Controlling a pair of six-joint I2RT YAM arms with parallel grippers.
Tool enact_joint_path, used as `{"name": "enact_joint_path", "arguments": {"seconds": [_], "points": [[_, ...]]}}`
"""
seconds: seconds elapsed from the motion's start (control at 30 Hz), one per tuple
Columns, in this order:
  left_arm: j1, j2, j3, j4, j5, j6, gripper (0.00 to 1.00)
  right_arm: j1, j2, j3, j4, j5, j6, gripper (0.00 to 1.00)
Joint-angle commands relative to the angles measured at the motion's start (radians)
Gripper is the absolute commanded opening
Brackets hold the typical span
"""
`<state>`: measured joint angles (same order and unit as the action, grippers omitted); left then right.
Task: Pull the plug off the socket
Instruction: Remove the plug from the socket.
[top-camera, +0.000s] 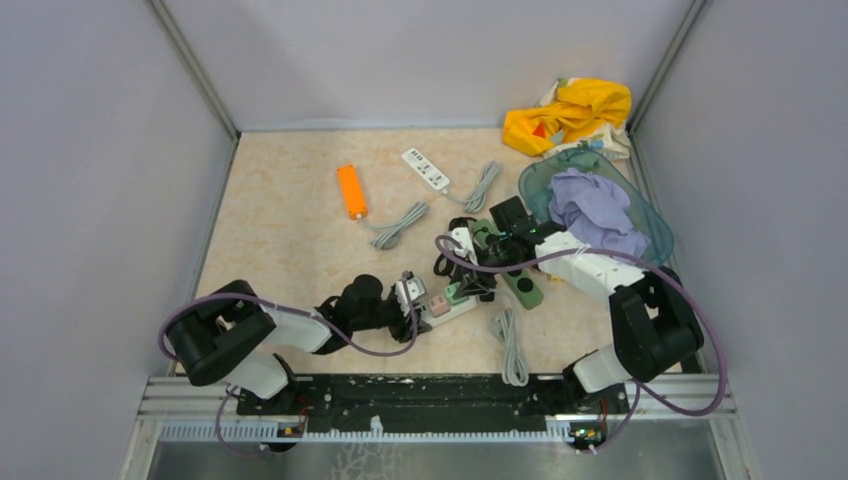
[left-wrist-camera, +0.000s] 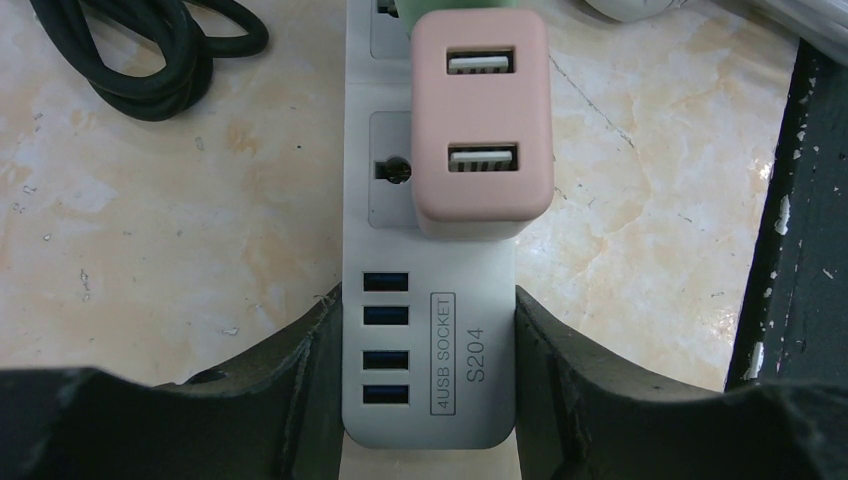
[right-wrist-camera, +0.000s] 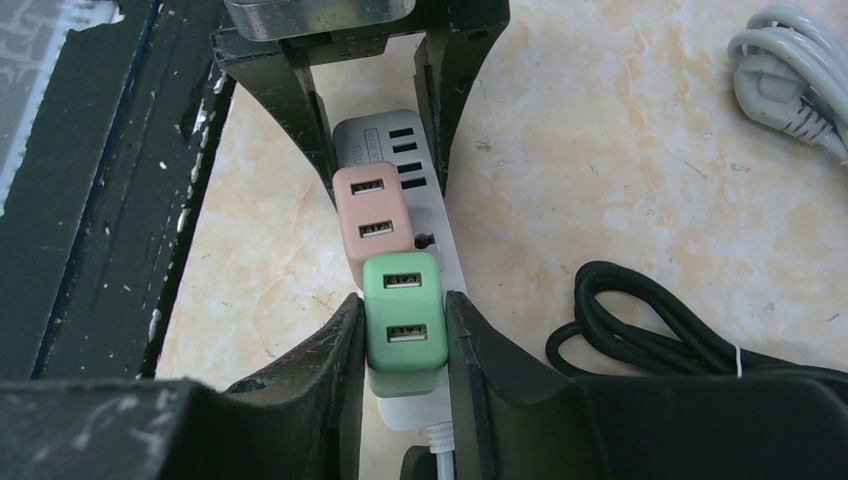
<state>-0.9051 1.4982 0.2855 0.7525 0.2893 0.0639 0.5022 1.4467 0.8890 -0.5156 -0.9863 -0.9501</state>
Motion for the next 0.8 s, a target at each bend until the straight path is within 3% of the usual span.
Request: {"name": "enact_joint_path", "arguments": {"seconds": [0.0,0.07,0.23,0.33,0.4,0.5,0.63,0.77], "points": [[0.005,-0.002,-0.005,-0.145,-0.011,-0.008,0.00,0.021,0.024,0.065,-0.050,-0.076,-0.062,0.00],[0.005,-0.003,-0.003,-0.153,-0.012,-0.013,0.00,0.014,0.040,0.115,-0.127,-0.074,-0.101,0.00],[0.006,0.003,0.006,-0.169,-0.015,-0.022,0.00,-0.054,0.016,0.104,-0.085,-0.102,-0.036,0.00],[0.005,0.004,0.014,-0.182,-0.017,-0.023,0.00,-0.017,0.012,0.094,-0.190,-0.108,-0.205,0.00],[0.005,0.003,0.018,-0.190,-0.018,-0.023,0.00,0.039,0.011,0.073,-0.143,-0.013,-0.191,0.00],[0.005,-0.010,0.015,-0.196,-0.022,-0.027,0.00,0.043,0.031,0.099,-0.125,-0.052,-0.125,0.00],[0.006,-0.024,0.001,-0.185,-0.025,-0.039,0.00,-0.058,0.035,0.142,-0.169,-0.188,-0.110,0.00],[0.005,-0.024,-0.001,-0.183,-0.021,-0.040,0.00,-0.100,-0.032,0.091,-0.118,-0.104,-0.118,0.00]]}}
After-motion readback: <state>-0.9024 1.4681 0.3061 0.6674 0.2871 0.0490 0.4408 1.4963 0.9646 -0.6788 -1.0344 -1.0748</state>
